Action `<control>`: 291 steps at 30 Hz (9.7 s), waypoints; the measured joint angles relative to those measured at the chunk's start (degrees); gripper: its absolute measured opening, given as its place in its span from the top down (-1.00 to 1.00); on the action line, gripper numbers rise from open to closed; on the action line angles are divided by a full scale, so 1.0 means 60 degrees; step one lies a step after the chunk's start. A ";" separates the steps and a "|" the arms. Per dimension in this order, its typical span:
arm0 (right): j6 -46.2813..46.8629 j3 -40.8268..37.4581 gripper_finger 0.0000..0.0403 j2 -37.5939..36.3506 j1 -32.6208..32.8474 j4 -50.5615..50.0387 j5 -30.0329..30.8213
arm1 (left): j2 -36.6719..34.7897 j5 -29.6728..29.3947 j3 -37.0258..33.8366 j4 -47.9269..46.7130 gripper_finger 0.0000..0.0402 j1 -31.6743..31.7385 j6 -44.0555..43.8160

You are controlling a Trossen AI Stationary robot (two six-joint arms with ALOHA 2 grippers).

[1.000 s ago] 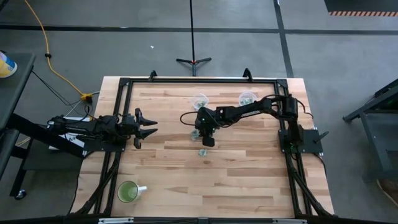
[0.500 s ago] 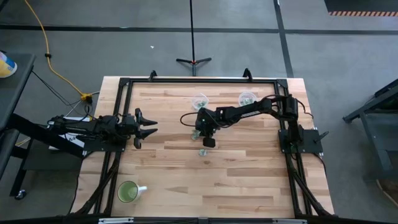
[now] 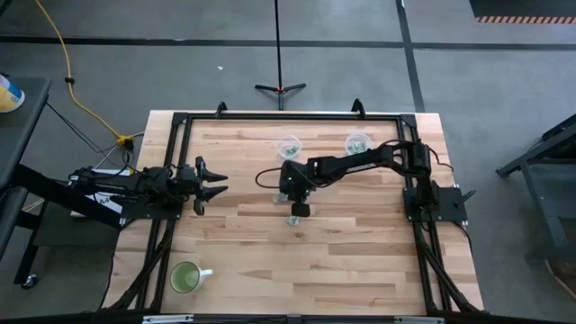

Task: Pick and place Stevia / Truvia into bins
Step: Put the stevia packet into the left transparent container, then put the stevia packet into the right transparent container, then put the stevia packet into the left transparent container

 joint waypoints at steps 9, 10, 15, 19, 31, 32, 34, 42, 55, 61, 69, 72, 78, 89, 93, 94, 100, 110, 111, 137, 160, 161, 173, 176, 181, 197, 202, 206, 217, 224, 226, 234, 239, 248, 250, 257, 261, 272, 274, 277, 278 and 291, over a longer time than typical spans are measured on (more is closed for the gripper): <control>-0.0449 0.1168 1.00 0.0000 0.0440 -0.1275 0.0291 | 0.0003 0.0009 0.0000 0.0000 0.07 -0.0001 -0.0002; -0.0640 0.1257 1.00 0.0000 0.0478 -0.1287 0.0188 | 0.0003 0.0011 0.0000 0.0000 0.07 -0.0002 0.0000; -0.1085 0.1040 0.91 -0.0007 0.0634 -0.0400 0.0327 | 0.0003 0.0011 0.0001 0.0003 0.07 0.0001 -0.0003; -0.1665 0.0737 0.63 -0.0007 0.0682 0.0186 0.0725 | 0.0003 0.0015 0.0001 0.0000 0.07 0.0001 0.0000; -0.1627 0.0625 -0.11 0.0559 0.0416 0.0950 0.1148 | 0.0000 0.0033 0.0001 0.0000 0.07 -0.0002 0.0000; -0.1657 0.0625 -0.12 0.0616 0.0416 0.0968 0.1141 | 0.0000 0.0033 0.0001 0.0004 0.07 0.0001 0.0000; -0.1654 0.0625 -0.12 0.0715 0.0412 0.0958 0.1142 | -0.0001 0.0044 -0.0001 0.0002 0.07 -0.0001 0.0000; -0.1773 0.0625 0.18 0.0721 0.0412 0.0914 0.1143 | -0.0001 0.0040 -0.0002 0.0004 0.07 0.0001 0.0000; -0.1701 0.0626 0.96 0.0739 0.0412 0.0694 0.1089 | -0.0001 0.0040 0.0000 0.0002 0.07 0.0000 0.0000; -0.1351 0.0796 0.95 0.0266 0.0412 0.0571 0.0978 | -0.0001 0.0036 0.0001 0.0000 0.07 0.0001 0.0000; -0.1720 0.0921 0.98 -0.0915 -0.0136 0.0106 0.2723 | -0.0001 0.0042 0.0001 0.0003 0.07 0.0000 0.0000; -0.1725 0.0921 0.98 -0.0962 -0.0825 0.0172 0.3157 | -0.0001 0.0062 -0.0002 0.0000 0.07 -0.0002 0.0000; -0.1656 0.0902 0.99 -0.0852 -0.2157 0.0160 0.2191 | -0.0001 0.0087 -0.0002 0.0000 0.07 -0.0002 0.0000; -0.1555 0.0902 0.48 -0.0703 -0.3110 0.0403 0.1077 | -0.0001 0.0092 0.0001 0.0000 0.07 -0.0002 0.0000; -0.0850 0.0902 0.14 -0.0703 -0.2974 0.0420 0.0101 | -0.0001 0.0095 -0.0003 0.0000 0.07 0.0001 0.0000; -0.0791 0.0902 0.08 -0.0703 -0.2901 0.0370 -0.0672 | -0.0001 0.0095 0.0000 -0.0001 0.07 0.0000 0.0000; -0.1988 0.0863 -0.07 -0.0689 -0.1576 -0.0561 -0.1656 | -0.0001 0.0098 -0.0001 0.0000 0.07 -0.0001 0.0000; -0.1563 0.0866 0.01 -0.0190 -0.0431 -0.0512 0.0694 | -0.0001 0.0102 0.0001 -0.0004 0.07 -0.0002 0.0000; -0.1406 0.0870 0.01 -0.0092 -0.0469 -0.0499 0.0629 | -0.0001 0.0102 -0.0002 -0.0004 0.07 -0.0002 0.0000; 0.0955 0.0895 0.94 0.0088 -0.0775 -0.1282 0.0866 | 0.0196 0.0102 0.0000 -0.0001 0.07 -0.0001 0.0000; 0.0895 -0.2519 0.97 -0.4319 -0.3119 -0.2145 -0.0024 | 0.0196 0.0094 0.0001 -0.0004 0.07 -0.0003 0.0000; 0.0671 -0.2823 0.94 -0.4320 -0.3026 -0.1213 -0.0718 | 0.0196 0.0091 0.0001 -0.0004 0.07 -0.0001 0.0000; -0.0283 -0.4132 -0.13 -0.3570 -0.2027 0.1448 0.1577 | 0.0196 0.0014 0.0001 0.0000 0.07 0.0001 0.0000; -0.0180 -0.4132 -0.33 -0.3347 -0.2143 0.1483 0.1827 | 0.0196 0.0011 0.0000 0.0000 0.07 -0.0001 0.0000; -0.0169 -0.4132 -0.35 -0.2955 -0.2231 0.1454 0.1480 | 0.0196 0.0011 -0.0001 0.0000 0.07 -0.0002 0.0000; 0.0792 -0.4114 0.93 -0.3229 -0.2269 0.0417 0.2001 | 0.0196 0.0009 0.0000 0.0000 0.07 0.0000 0.0000; 0.0906 -0.4114 0.98 -0.4772 -0.2289 -0.0861 0.3658 | 0.0196 0.0007 0.0001 0.0000 0.07 0.0000 0.0000; 0.0813 -0.4082 0.99 -0.6129 -0.2566 -0.1642 0.4758 | 0.0196 0.0007 0.0001 0.0000 0.07 -0.0002 0.0000; 0.0851 -0.5284 0.99 -0.6706 -0.4653 -0.1542 0.3770 | 0.0196 0.0011 -0.0001 0.0000 0.07 -0.0003 0.0000; 0.0994 -0.5735 0.73 -0.6714 -0.5313 -0.1411 0.3542 | 0.0196 0.0011 0.0001 0.0000 0.07 0.0001 0.0000; 0.0995 -0.5573 0.58 -0.6714 -0.5362 -0.1318 0.3150 | 0.0196 0.0011 -0.0002 0.0000 0.07 0.0001 0.0000; 0.1018 -0.4948 0.01 -0.6672 -0.4355 0.1593 -0.1941 | 0.0196 0.0007 -0.0002 0.0000 0.07 -0.0002 0.0000; -0.0169 -0.4937 -0.07 -0.6079 -0.1935 0.3454 -0.2088 | 0.0196 0.0007 0.0001 0.0000 0.07 0.0001 0.0000; -0.0545 -0.4937 -0.06 -0.3654 0.0909 0.5726 -0.0288 | 0.0196 0.0007 -0.0002 0.0000 0.07 -0.0003 0.0000; -0.0257 -0.4937 -0.06 -0.3142 0.1140 0.6049 -0.0110 | 0.0196 0.0004 -0.0001 0.0000 0.07 -0.0001 0.0000; 0.0098 -0.4747 -0.05 -0.1858 0.1542 0.6546 0.0155 | 0.0196 0.0004 -0.0003 0.0000 0.07 -0.0002 0.0000; 0.0029 -0.4585 -0.04 -0.1450 0.1672 0.6550 0.0201 | 0.0196 0.0000 -0.0001 0.0000 0.07 -0.0003 0.0000; 0.0072 -0.4540 0.34 -0.1198 0.1694 0.6690 0.0253 | 0.0196 0.0007 0.0000 0.0000 0.07 -0.0003 0.0000; 0.0059 -0.4540 0.49 -0.1198 0.1694 0.6608 0.0167 | 0.0196 0.0007 -0.0001 0.0000 0.07 -0.0001 0.0000; 0.0053 -0.4540 0.76 -0.1198 0.1694 0.6537 0.0113 | 0.0196 0.0009 -0.0001 0.0000 0.07 0.0001 0.0000; 0.0040 -0.4540 0.85 -0.1198 0.1694 0.6539 0.0109 | 0.0196 0.0011 0.0001 0.0000 0.07 -0.0003 0.0000; -0.2366 -0.4531 0.98 -0.2051 0.0030 0.8479 0.3329 | 0.0196 0.0007 0.0001 0.0000 0.07 -0.0002 0.0000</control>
